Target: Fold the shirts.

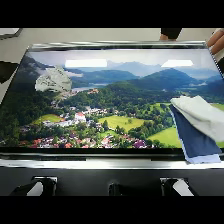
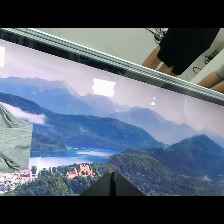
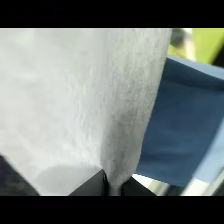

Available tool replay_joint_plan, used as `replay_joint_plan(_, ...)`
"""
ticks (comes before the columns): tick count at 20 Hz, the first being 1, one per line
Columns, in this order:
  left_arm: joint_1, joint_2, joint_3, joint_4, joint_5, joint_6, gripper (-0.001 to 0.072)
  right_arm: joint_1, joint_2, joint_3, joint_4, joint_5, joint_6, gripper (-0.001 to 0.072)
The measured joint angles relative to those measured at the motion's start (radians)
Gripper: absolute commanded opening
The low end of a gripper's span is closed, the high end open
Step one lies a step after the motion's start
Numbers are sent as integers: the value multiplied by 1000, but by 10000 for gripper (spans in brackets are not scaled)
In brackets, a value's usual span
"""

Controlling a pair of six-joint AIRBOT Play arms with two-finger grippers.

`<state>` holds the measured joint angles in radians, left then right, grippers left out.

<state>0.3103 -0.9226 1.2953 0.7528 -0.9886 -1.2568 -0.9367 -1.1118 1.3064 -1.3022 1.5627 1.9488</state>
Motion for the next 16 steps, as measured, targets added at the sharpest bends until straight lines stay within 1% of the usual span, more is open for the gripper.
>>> replay_joint_plan(3, 0, 0, 0, 0, -3, 0, 36, 8, 33, -202, -74, -35, 3, 56)
replay_joint_plan(4, 0, 0, 0, 0, -9, 0, 36, 8, 39, -258, -91, -55, 3, 77)
replay_joint_plan(5, 0, 0, 0, 0, -15, 0, 36, 11, 43, -298, -110, -65, 3, 280)
replay_joint_plan(6, -2, 0, 0, 0, -26, 0, 36, 12, 47, -329, -136, -72, 3, 509)
replay_joint_plan(7, -6, 0, 0, 0, -35, 0, 36, 12, 50, -346, -159, -79, 2, 565)
replay_joint_plan(10, -32, 0, 1, 0, -51, 0, 34, 11, 53, -314, -197, -130, -43, 569)
replay_joint_plan(12, -55, -1, 12, 0, -40, 0, 32, 13, 54, -210, -201, -205, -89, 558)
replay_joint_plan(13, -70, -4, 25, 12, -21, 0, 31, 14, 54, -142, -179, -260, -121, 557)
replay_joint_plan(14, -94, -15, 48, 56, -2, -6, 32, 29, 55, -63, -144, -320, -171, 557)
replay_joint_plan(15, -125, -36, 76, 131, 10, -34, 32, 60, 55, 3, -100, -378, -219, 557)
replay_joint_plan(16, -167, -71, 107, 243, 13, -80, 33, 114, 55, 63, -66, -439, -269, 557)
